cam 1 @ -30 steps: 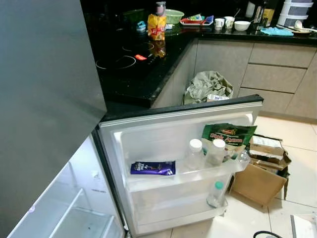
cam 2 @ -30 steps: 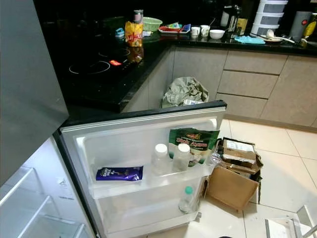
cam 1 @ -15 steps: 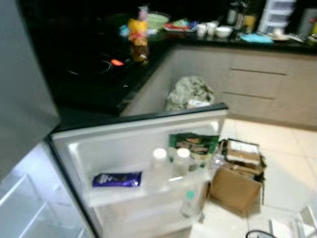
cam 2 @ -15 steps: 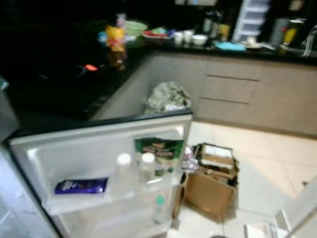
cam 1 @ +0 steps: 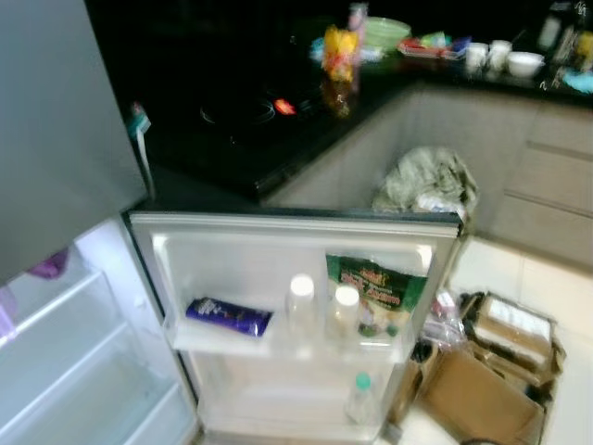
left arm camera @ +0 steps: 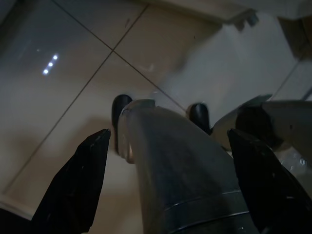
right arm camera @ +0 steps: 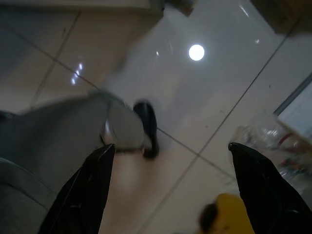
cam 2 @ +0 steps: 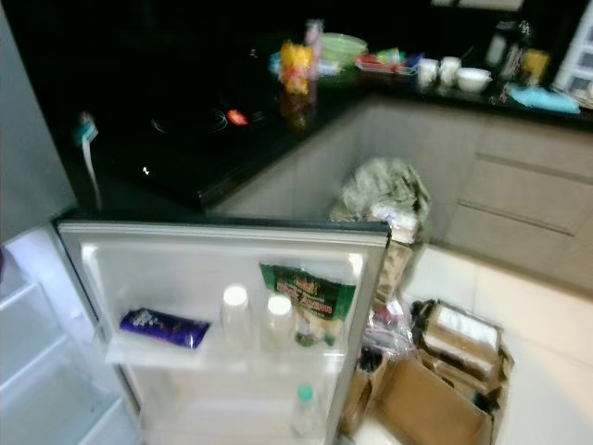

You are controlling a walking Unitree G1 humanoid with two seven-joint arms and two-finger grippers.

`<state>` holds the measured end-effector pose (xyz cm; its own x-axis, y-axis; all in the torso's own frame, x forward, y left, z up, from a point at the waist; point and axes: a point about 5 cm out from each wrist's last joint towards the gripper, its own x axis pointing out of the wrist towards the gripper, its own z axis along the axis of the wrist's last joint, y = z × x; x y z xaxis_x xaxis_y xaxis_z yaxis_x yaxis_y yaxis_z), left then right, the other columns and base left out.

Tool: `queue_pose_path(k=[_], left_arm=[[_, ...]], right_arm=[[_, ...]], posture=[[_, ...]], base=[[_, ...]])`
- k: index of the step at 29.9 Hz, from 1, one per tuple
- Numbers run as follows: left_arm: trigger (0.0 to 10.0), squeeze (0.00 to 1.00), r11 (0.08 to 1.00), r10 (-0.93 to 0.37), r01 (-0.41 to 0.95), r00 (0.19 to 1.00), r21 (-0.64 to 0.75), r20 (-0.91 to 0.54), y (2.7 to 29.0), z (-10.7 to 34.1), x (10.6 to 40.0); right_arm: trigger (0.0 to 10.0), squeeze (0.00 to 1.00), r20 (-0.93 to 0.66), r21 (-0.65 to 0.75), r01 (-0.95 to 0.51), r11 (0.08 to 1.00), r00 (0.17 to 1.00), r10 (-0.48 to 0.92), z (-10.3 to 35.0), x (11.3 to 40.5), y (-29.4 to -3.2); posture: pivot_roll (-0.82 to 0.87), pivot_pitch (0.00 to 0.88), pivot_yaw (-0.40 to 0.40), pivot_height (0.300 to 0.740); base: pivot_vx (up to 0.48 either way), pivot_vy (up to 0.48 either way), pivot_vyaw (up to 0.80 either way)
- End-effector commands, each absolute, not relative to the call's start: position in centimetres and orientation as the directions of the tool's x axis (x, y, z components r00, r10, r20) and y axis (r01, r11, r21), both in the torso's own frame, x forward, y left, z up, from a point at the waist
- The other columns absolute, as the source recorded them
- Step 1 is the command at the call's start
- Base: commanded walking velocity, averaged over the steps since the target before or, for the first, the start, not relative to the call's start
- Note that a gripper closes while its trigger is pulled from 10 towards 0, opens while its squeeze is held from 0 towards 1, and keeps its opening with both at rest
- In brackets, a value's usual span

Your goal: Restocking fridge

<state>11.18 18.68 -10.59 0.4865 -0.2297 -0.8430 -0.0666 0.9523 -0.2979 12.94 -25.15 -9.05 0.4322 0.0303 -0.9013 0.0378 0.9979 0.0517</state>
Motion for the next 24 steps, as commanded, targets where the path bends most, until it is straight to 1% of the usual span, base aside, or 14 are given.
queue_pose_path(k=[1,5,15,24], left_arm=[[10.0,0.0,0.949,-0.238,-0.079,0.453,-0.304,-0.859,18.43,-10.92,10.2],[10.0,0.0,0.949,-0.239,-0.079,0.452,-0.305,-0.859,18.4,-10.93,10.19],[10.0,0.0,0.949,-0.242,-0.077,0.451,-0.307,-0.859,18.33,-10.94,10.15],[10.0,0.0,0.948,-0.243,-0.079,0.447,-0.308,-0.861,18.26,-11.0,9.96]], right_arm=[[10.0,0.0,-0.898,0.048,0.044,0.998,0.44,0.024,-8.93,13.01,-25.44],[10.0,0.0,-0.888,0.067,0.09,0.994,0.46,0.018,-8.84,13.14,-25.57],[10.0,0.0,-0.884,0.077,0.094,0.993,0.466,0.024,-8.79,13.28,-25.53],[10.0,0.0,-0.875,0.13,0.095,0.987,0.479,0.069,-8.77,13.42,-25.16]], posture=[[-0.12,0.0,-0.007,0.74],[-0.12,0.0,-0.007,0.74],[-0.12,0.0,-0.007,0.74],[-0.12,0.0,-0.008,0.74]], base=[[0.0,-0.394,0.69],[0.0,-0.396,0.0],[0.0,-0.372,0.0],[0.0,-0.364,0.0]])
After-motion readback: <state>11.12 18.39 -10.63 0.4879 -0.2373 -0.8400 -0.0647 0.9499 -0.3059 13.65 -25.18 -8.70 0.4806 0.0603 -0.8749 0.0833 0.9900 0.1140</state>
